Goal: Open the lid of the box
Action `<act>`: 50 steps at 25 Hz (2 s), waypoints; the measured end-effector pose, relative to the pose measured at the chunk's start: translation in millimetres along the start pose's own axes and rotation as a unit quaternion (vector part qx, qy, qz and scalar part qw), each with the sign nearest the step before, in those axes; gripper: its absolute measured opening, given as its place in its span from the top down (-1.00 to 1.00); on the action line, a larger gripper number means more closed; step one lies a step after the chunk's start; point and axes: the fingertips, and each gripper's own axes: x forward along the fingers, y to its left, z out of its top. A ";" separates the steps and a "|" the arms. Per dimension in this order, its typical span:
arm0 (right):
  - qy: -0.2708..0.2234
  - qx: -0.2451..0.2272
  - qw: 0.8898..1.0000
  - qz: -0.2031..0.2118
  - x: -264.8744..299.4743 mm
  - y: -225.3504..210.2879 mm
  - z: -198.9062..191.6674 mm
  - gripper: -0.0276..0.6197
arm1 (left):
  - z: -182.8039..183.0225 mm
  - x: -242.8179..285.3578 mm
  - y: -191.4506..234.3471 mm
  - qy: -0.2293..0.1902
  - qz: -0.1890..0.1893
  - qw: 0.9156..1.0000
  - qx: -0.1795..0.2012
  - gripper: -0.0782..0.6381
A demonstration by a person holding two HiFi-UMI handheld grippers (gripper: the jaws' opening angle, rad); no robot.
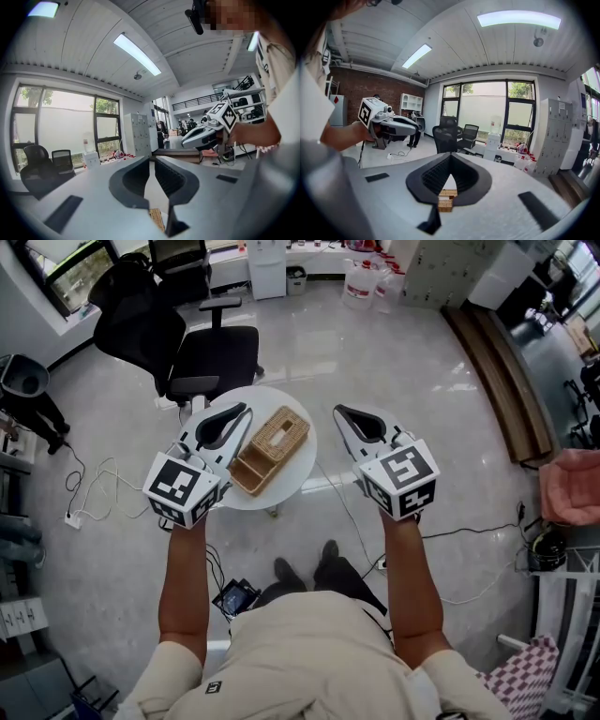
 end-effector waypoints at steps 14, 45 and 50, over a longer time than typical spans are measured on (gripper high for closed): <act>-0.003 -0.015 0.997 0.081 103.5 -67.6 6.0 0.94 | -19.8 67.9 75.0 0.023 0.062 0.998 -0.012 0.68; 0.038 0.010 0.986 0.164 234.5 -108.9 -50.7 0.94 | -135.8 119.0 138.0 0.105 0.101 0.985 -0.094 0.67; 0.054 0.016 0.985 0.163 249.9 -99.6 -68.0 0.94 | -164.3 120.5 141.5 0.112 0.083 0.984 -0.115 0.67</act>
